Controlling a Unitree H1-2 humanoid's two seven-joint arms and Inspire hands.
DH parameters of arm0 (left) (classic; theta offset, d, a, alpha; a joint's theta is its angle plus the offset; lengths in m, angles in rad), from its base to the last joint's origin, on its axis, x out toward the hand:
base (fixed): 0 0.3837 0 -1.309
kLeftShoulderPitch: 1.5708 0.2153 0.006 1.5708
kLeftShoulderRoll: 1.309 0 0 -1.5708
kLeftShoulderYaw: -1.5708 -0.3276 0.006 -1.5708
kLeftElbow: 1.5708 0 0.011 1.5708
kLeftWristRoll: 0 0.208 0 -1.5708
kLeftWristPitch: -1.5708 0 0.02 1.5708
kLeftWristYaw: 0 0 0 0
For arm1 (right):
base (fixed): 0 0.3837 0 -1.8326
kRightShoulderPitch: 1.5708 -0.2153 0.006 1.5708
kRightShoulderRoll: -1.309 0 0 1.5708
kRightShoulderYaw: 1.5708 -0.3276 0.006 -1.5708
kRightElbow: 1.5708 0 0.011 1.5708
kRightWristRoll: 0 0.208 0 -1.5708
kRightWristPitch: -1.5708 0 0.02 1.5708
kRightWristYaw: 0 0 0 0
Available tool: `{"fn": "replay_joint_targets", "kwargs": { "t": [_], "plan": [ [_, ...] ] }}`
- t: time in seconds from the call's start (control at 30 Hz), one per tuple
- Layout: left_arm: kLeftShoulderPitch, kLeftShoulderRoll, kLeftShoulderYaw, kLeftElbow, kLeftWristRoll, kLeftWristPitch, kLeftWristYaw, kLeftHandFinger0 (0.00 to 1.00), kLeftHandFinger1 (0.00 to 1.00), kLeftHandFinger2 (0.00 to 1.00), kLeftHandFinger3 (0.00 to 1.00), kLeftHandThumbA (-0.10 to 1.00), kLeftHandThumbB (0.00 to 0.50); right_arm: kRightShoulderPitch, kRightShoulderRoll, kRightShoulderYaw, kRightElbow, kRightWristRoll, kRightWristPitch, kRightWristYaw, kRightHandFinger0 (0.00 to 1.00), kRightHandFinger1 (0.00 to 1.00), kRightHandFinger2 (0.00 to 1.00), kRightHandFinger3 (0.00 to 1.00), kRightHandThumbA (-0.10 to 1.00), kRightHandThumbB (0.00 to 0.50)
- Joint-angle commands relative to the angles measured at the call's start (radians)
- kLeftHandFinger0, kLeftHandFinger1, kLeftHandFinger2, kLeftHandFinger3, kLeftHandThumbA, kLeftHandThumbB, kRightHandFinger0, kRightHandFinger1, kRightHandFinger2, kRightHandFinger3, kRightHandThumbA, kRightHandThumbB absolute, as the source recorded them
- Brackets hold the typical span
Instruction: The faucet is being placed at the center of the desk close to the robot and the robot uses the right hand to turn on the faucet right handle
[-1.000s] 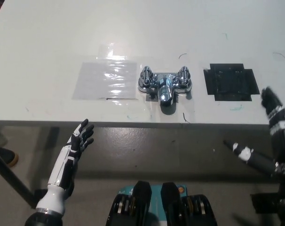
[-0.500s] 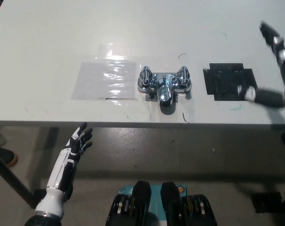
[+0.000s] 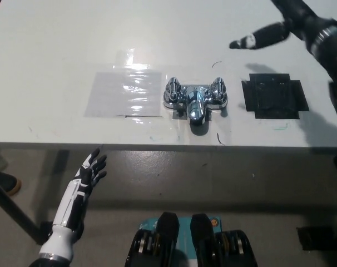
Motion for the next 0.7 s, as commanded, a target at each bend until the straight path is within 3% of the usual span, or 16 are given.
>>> {"fn": "replay_joint_targets", "kwargs": {
  "t": [0.0, 0.2, 0.3, 0.43, 0.5, 0.53, 0.57, 0.67],
  "plan": [
    [0.004, 0.018, 0.006, -0.039, -0.007, -0.021, -0.011, 1.00, 1.00, 1.00, 1.00, 1.00, 0.148, -0.334, 0.032, 0.136, 0.238, -0.128, 0.126, 0.176, 1.00, 1.00, 1.00, 1.00, 1.00, 0.313],
    [0.013, 0.020, 0.004, -0.028, 0.005, -0.046, -0.008, 1.00, 1.00, 1.00, 1.00, 0.99, 0.157, -0.436, 0.099, 0.214, 0.444, -0.122, 0.101, 0.168, 1.00, 1.00, 1.00, 1.00, 1.00, 0.248],
    [0.022, 0.018, 0.004, -0.040, 0.013, -0.035, -0.002, 1.00, 1.00, 1.00, 1.00, 1.00, 0.194, -0.488, 0.141, 0.242, 0.580, -0.126, 0.040, 0.141, 1.00, 1.00, 1.00, 1.00, 1.00, 0.206],
    [0.029, 0.021, 0.003, -0.044, 0.015, -0.037, -0.005, 1.00, 1.00, 1.00, 1.00, 0.99, 0.189, -0.524, 0.173, 0.268, 0.674, -0.134, 0.042, 0.122, 1.00, 1.00, 1.00, 1.00, 1.00, 0.196],
    [0.030, 0.019, 0.003, -0.044, 0.011, -0.037, -0.007, 1.00, 1.00, 1.00, 1.00, 0.97, 0.184, -0.538, 0.187, 0.280, 0.724, -0.140, 0.030, 0.106, 1.00, 1.00, 1.00, 1.00, 1.00, 0.203],
    [0.034, 0.021, 0.001, -0.048, 0.020, -0.035, -0.006, 1.00, 1.00, 1.00, 1.00, 0.97, 0.187, -0.542, 0.199, 0.317, 0.753, -0.173, 0.033, 0.096, 1.00, 1.00, 1.00, 1.00, 1.00, 0.253],
    [0.035, 0.023, -0.001, -0.049, 0.025, -0.038, -0.005, 1.00, 1.00, 1.00, 1.00, 0.98, 0.187, -0.546, 0.206, 0.338, 0.772, -0.193, 0.033, 0.085, 1.00, 1.00, 1.00, 1.00, 1.00, 0.263],
    [0.035, 0.022, -0.002, -0.055, 0.024, -0.023, -0.006, 1.00, 1.00, 1.00, 1.00, 0.98, 0.207, -0.555, 0.228, 0.363, 0.837, -0.199, 0.018, 0.091, 1.00, 1.00, 1.00, 1.00, 1.00, 0.264]
  ]
}}
